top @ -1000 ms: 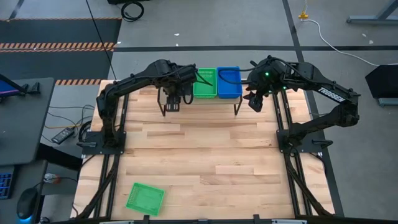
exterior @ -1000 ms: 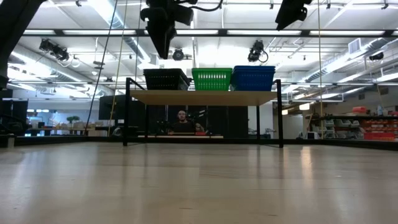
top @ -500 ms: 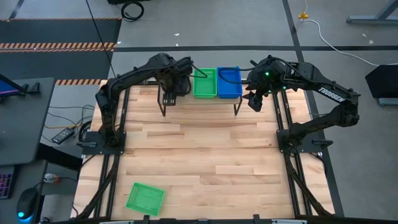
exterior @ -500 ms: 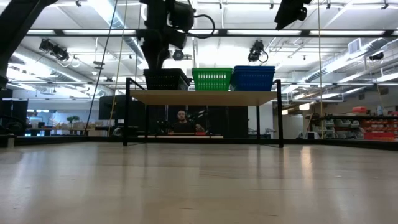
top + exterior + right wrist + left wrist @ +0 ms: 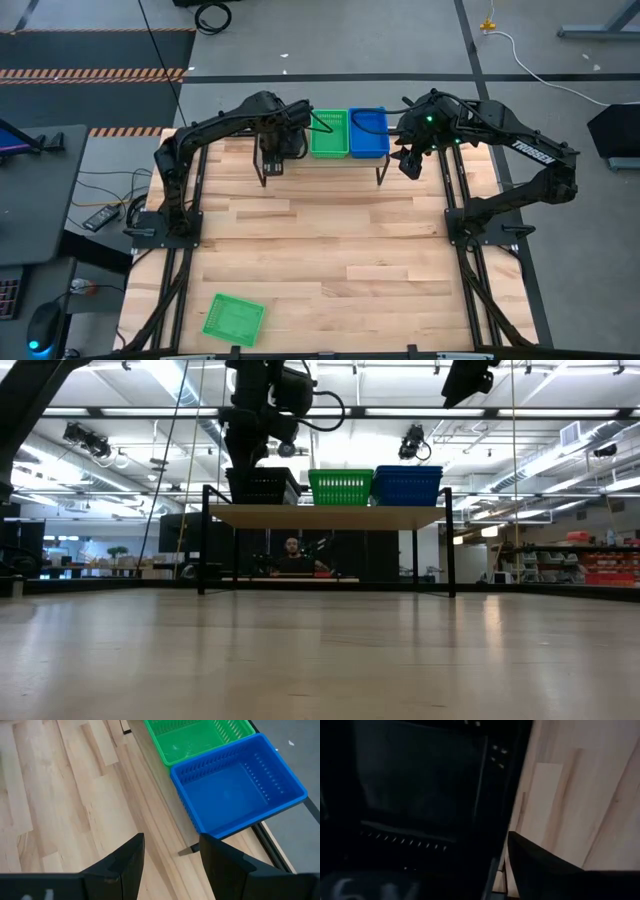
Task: Stack baskets on shelf by color
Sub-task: Stack the black basket on top of the other black baskets on the shelf
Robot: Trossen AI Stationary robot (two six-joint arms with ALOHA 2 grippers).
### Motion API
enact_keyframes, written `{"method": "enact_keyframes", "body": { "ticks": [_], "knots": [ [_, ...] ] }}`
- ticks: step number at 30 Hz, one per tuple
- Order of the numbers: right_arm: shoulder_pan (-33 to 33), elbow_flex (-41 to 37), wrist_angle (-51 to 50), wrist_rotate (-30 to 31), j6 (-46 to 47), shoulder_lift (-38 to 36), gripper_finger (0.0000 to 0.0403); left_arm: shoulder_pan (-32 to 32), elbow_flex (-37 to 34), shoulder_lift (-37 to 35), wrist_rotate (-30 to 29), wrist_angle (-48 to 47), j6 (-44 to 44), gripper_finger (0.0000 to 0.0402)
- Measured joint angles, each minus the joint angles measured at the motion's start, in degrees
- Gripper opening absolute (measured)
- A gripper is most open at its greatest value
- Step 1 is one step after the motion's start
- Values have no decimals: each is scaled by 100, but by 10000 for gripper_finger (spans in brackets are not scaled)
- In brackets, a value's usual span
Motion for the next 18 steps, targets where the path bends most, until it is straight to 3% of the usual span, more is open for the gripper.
{"method": "enact_keyframes", "body": {
  "ticks": [18],
  "knots": [
    [-2, -2, -2, -1, 35, 0, 195, 4, 2, 0, -28, -41, -860, 35]
  ]
}}
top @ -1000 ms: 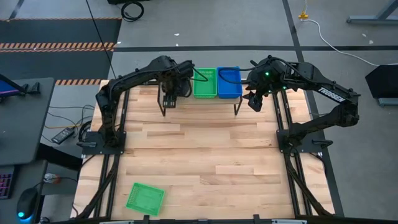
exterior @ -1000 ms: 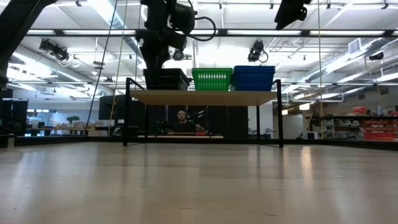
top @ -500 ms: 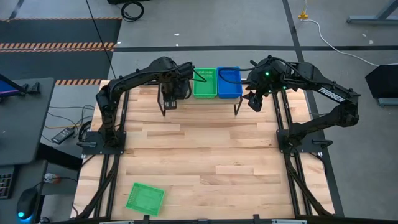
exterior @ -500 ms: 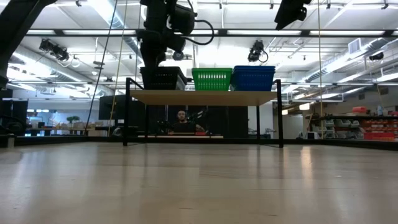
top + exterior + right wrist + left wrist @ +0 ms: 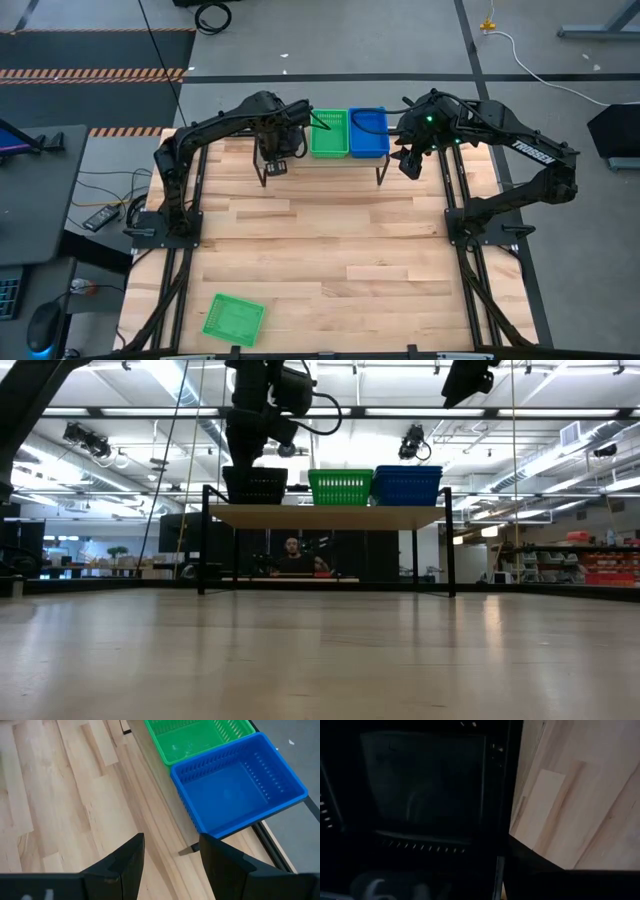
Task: Stack baskets on shelf by color
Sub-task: Stack the black basket on top of the other black baskets on the shelf
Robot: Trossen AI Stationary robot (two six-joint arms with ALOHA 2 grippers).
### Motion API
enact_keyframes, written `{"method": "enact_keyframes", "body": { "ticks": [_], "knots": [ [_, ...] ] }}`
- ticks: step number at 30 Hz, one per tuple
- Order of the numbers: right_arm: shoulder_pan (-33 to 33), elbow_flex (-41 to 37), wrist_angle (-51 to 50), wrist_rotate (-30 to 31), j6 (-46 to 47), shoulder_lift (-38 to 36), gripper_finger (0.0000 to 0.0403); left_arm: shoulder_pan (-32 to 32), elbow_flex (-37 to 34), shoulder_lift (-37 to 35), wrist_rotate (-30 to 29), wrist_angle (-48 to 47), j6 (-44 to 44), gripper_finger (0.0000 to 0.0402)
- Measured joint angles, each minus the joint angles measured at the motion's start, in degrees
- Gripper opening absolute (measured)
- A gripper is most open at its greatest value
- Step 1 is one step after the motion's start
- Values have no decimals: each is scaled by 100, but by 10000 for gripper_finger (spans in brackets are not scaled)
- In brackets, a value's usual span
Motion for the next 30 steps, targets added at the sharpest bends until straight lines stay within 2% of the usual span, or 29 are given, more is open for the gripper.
{"method": "enact_keyframes", "body": {
  "ticks": [8, 19, 30],
  "knots": [
    [0, 2, -46, -2, -2, 0, 195, 2, 2, 0, 21, -154, 349, 48],
    [0, 2, -52, -4, 17, -1, 195, 9, 2, 0, -285, -137, 462, 33],
    [1, 2, -52, -4, 146, -2, 195, -130, 16, -2, -575, -146, 439, 103]
  ]
}}
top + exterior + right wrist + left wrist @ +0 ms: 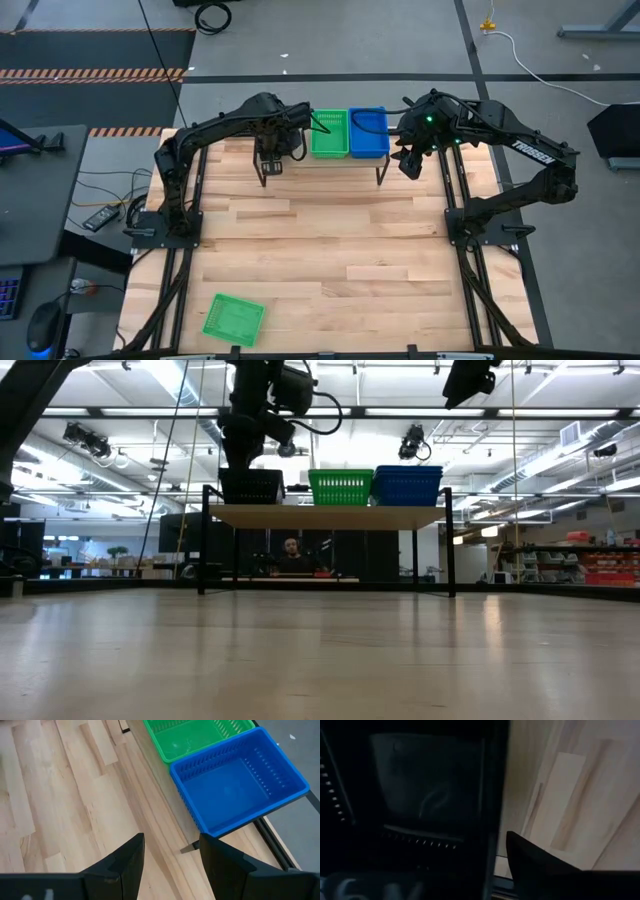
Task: Stack baskets on shelf by color
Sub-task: Stack the black basket on top of the other black baskets on the shelf, then adjust the stacked green baskets on the shelf
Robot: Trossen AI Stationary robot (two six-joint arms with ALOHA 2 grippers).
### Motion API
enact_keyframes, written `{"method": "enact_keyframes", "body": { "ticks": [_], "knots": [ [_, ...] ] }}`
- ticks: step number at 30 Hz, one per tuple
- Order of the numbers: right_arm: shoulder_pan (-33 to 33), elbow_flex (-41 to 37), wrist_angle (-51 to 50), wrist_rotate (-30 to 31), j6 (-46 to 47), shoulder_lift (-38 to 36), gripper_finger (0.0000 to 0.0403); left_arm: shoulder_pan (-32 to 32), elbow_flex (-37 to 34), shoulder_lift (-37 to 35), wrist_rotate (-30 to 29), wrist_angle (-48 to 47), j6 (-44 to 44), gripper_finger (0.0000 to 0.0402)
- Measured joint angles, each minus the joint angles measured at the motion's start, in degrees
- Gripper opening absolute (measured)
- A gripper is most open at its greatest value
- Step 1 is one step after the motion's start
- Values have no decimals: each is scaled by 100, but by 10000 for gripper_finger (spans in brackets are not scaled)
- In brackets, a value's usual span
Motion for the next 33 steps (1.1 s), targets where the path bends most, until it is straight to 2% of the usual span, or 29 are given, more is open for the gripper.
{"method": "enact_keyframes", "body": {
  "ticks": [4, 9, 13, 16, 19, 22, 33],
  "knots": [
    [-1, 0, 0, 0, -24, 2, 195, -224, 258, -7, -283, 2, -146, 118],
    [-1, 0, 4, 0, -74, 0, 195, -536, 917, -9, -458, 5, -491, 130],
    [0, -1, 4, 0, -78, 1, 195, -852, 1576, -11, -175, 94, -1115, 127],
    [-1, 0, 8, 0, -131, 1, 195, -1126, 1905, -20, 30, 591, -733, 123],
    [1, 0, 29, -8, -186, 0, 195, -1338, 1951, -21, 55, 1383, -180, 124],
    [-1, 0, 25, -159, -190, 0, 195, -1356, 1959, 92, 61, 1894, -139, 132],
    [1, 0, 15, -205, -7, 0, 195, -1158, 1946, 904, 270, 1952, -127, 178]
  ]
}}
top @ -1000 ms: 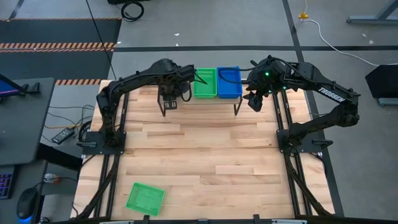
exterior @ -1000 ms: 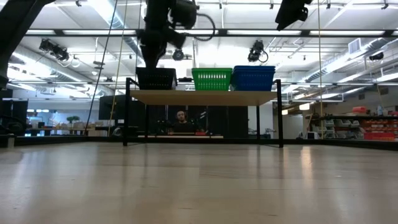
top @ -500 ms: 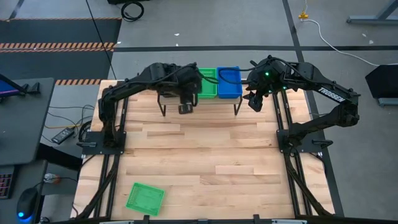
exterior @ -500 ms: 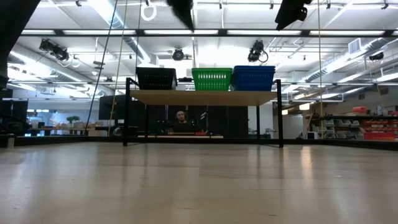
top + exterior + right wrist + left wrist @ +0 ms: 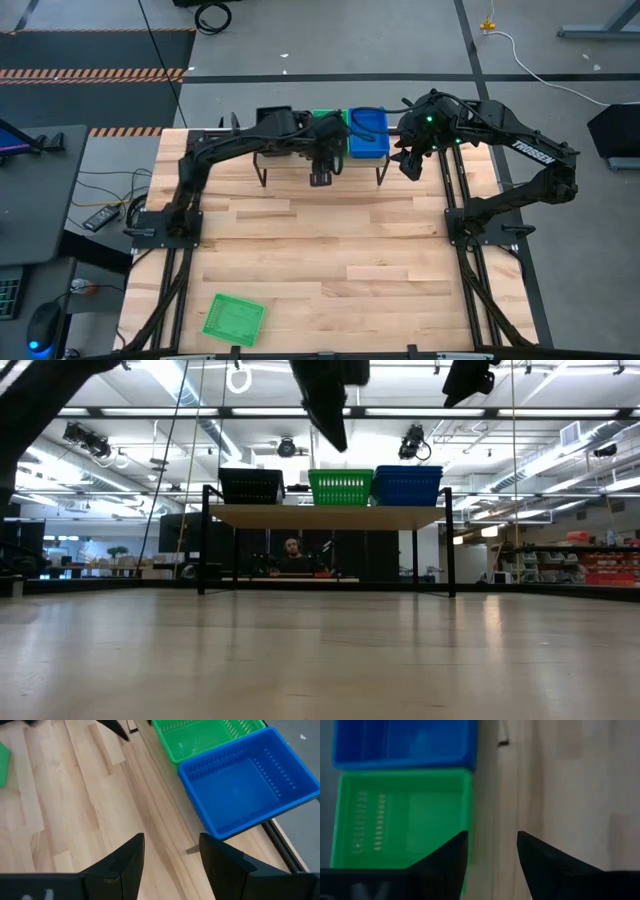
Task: Stack baskets on shelf by color
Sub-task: Adjust the stacked green baskets on the shelf
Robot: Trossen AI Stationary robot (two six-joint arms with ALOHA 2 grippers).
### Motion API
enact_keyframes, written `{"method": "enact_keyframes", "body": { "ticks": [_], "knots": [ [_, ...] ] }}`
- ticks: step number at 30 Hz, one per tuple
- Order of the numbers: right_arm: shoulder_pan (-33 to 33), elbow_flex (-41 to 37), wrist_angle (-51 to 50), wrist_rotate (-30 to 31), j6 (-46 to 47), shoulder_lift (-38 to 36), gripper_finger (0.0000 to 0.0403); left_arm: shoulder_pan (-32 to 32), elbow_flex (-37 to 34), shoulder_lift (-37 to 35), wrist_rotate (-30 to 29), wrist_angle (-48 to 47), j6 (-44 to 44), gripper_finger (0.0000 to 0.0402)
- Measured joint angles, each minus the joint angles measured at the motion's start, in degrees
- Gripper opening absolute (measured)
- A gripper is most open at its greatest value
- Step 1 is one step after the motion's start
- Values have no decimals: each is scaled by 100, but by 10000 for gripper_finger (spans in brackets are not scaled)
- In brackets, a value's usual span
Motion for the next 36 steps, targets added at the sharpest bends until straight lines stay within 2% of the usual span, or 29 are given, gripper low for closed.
{"method": "enact_keyframes", "body": {
  "ticks": [6, 15, 19, 30, 33, 36],
  "knots": [
    [-1, 0, -5, 9, 241, 0, 195, 258, 0, 234, -23, -99, -2, 187],
    [0, 0, -11, 14, 335, 0, 195, 511, -175, 230, 104, -320, -5, 168],
    [0, 0, -11, 13, 335, 0, 195, 571, -175, 230, 115, -334, -26, 142],
    [0, 0, -11, 13, 420, 0, 195, 610, -175, 230, 119, -478, -167, 35],
    [0, 0, -11, 13, 421, 0, 195, 608, -175, 230, 121, -537, -166, 19],
    [0, 0, -11, 13, 421, 0, 195, 606, -175, 230, 121, -583, -211, 20]
  ]
}}
